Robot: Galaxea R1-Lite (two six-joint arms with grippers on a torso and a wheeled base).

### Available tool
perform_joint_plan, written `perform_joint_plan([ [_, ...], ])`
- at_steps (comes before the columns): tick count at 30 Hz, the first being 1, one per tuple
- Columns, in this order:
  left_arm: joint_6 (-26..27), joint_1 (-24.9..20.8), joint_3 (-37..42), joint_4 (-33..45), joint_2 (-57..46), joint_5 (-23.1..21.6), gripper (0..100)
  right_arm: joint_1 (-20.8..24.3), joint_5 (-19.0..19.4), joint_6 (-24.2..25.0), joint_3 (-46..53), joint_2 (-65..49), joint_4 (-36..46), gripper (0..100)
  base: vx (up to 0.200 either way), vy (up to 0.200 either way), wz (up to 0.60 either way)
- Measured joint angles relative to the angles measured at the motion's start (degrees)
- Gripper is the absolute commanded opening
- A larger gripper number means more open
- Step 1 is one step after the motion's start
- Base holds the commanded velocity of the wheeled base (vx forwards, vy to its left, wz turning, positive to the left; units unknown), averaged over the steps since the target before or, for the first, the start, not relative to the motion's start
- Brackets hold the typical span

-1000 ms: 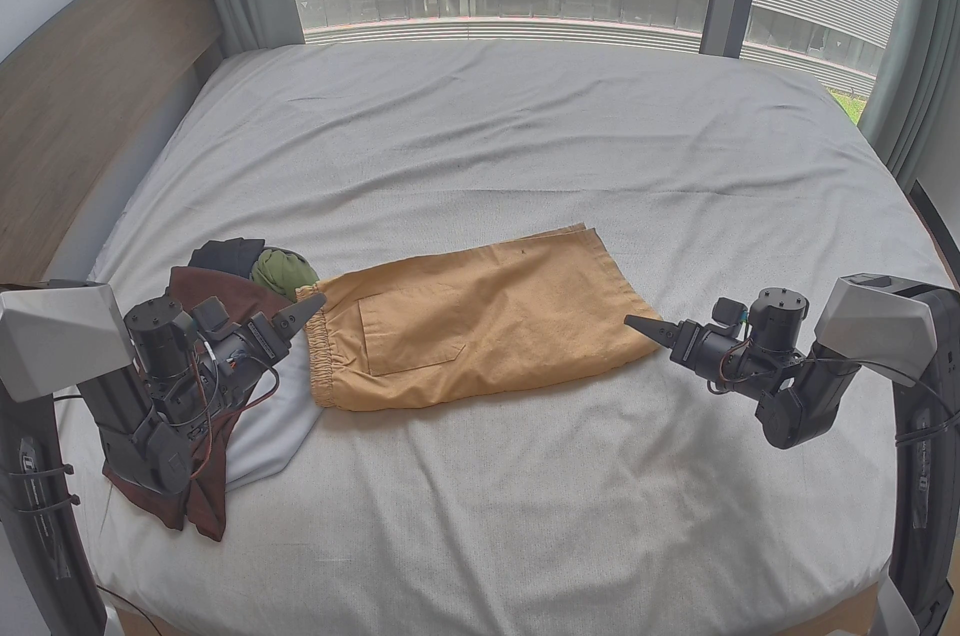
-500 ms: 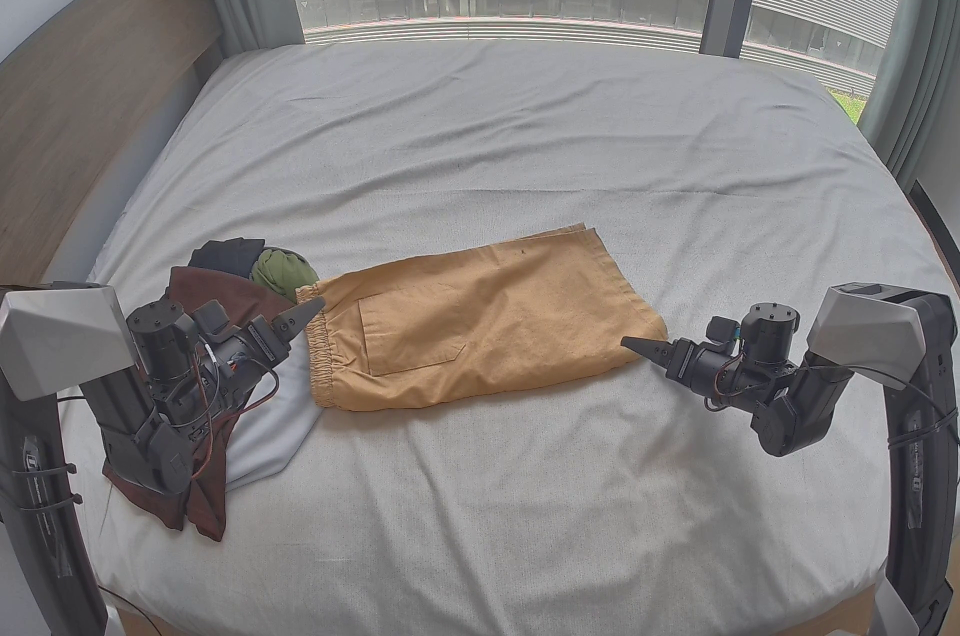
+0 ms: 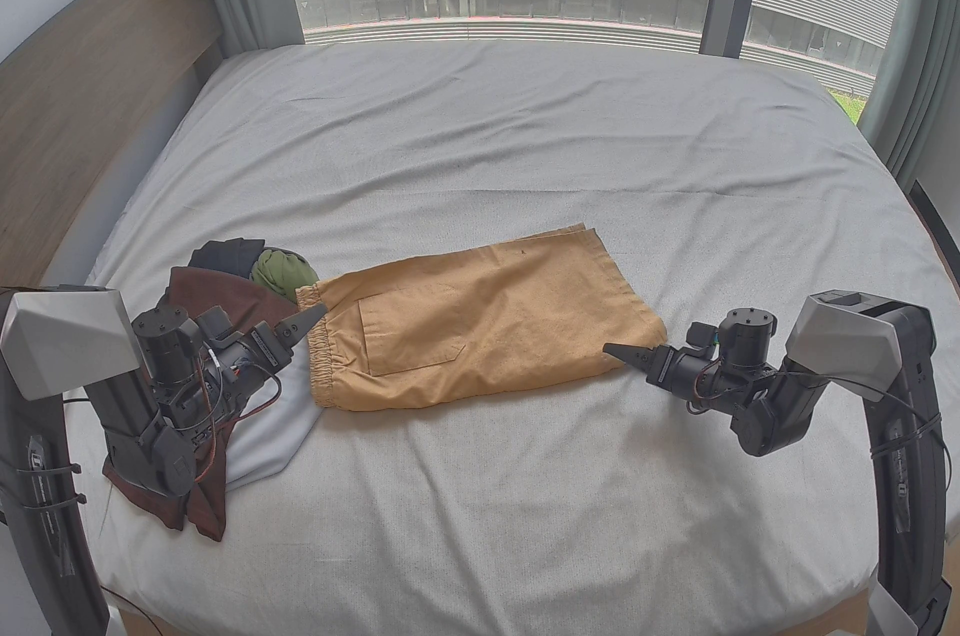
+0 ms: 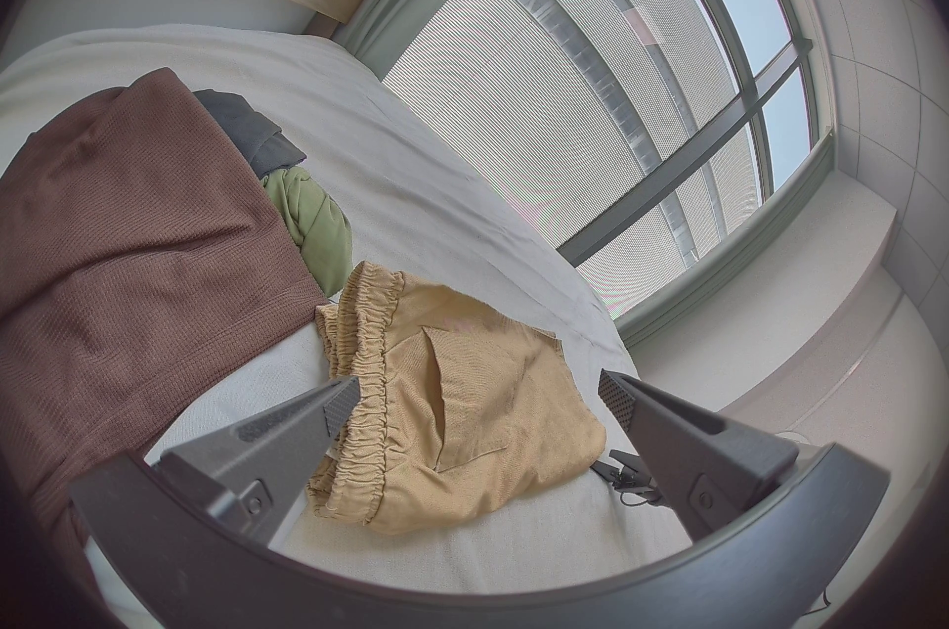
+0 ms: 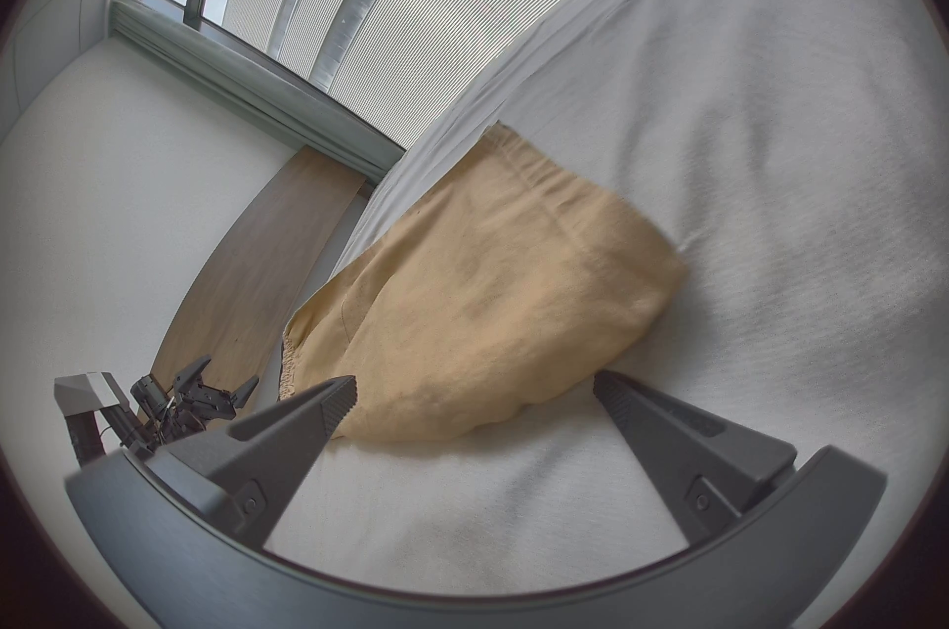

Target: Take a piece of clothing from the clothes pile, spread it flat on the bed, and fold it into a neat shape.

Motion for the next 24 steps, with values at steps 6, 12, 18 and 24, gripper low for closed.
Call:
perform_joint_plan([
  [6,-0.02,0.01,-0.02,0.02,0.00,0.00,100,2.97,-1.12,0.28,-3.97,1.90,1.30,100,0.000,0.000,0.00],
  [12,-0.02,0.17,-0.04,0.02,0.00,0.00,100,5.32,-4.50,0.57,-10.86,4.41,2.90,100,0.000,0.000,0.00],
  [18,-0.05,0.17,-0.09,0.02,-0.05,0.00,100,6.56,-7.91,2.24,-16.13,6.79,3.85,100,0.000,0.000,0.00],
  [24,-0.05,-0.05,-0.09,0.02,0.00,0.05,100,6.94,-9.58,2.35,-16.96,7.78,3.56,0,0.000,0.000,0.00],
])
